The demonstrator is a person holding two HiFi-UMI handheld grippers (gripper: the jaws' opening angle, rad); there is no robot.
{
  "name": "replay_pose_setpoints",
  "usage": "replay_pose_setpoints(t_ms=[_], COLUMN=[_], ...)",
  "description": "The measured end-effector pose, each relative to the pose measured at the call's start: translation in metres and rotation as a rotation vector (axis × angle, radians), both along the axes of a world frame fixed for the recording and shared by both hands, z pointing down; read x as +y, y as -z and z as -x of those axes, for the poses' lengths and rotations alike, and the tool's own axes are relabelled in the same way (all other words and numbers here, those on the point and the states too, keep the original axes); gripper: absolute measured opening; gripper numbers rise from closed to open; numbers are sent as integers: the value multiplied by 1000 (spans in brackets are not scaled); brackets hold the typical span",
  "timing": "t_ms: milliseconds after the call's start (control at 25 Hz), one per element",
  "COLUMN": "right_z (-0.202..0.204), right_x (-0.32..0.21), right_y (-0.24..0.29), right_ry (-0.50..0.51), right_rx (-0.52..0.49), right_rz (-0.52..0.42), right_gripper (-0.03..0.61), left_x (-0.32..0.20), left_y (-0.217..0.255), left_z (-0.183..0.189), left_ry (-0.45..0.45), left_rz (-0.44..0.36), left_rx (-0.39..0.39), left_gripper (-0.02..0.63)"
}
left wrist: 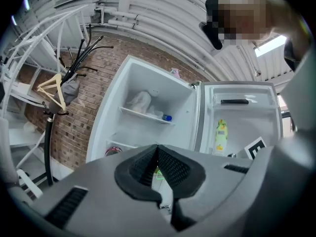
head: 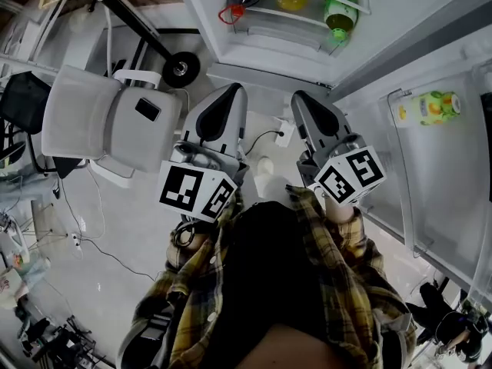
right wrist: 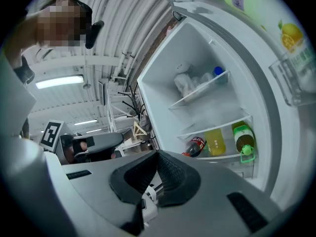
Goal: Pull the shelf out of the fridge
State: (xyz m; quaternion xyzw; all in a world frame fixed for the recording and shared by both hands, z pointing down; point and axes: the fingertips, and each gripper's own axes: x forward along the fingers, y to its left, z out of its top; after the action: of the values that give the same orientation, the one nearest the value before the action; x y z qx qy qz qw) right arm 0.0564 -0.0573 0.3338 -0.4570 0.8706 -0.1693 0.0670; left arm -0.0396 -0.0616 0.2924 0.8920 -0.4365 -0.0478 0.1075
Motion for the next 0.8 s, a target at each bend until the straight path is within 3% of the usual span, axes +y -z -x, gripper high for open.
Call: replay_pose_setpoints(t_ms=[360,800], right_z=[-3,-8], right_x=[-58,-165], right_y=[-4,15], right_ry=[-79,-237], right_rx=[-5,18], right_rz=[9,-17], right_gripper=[18,18], left_x=[-62,-176], left_y=[-3,7], left_z=[-7,-33], left_ry=[-89,-295], left_rz=[-2,-11], left_rx=[16,35], left_gripper=[4,4])
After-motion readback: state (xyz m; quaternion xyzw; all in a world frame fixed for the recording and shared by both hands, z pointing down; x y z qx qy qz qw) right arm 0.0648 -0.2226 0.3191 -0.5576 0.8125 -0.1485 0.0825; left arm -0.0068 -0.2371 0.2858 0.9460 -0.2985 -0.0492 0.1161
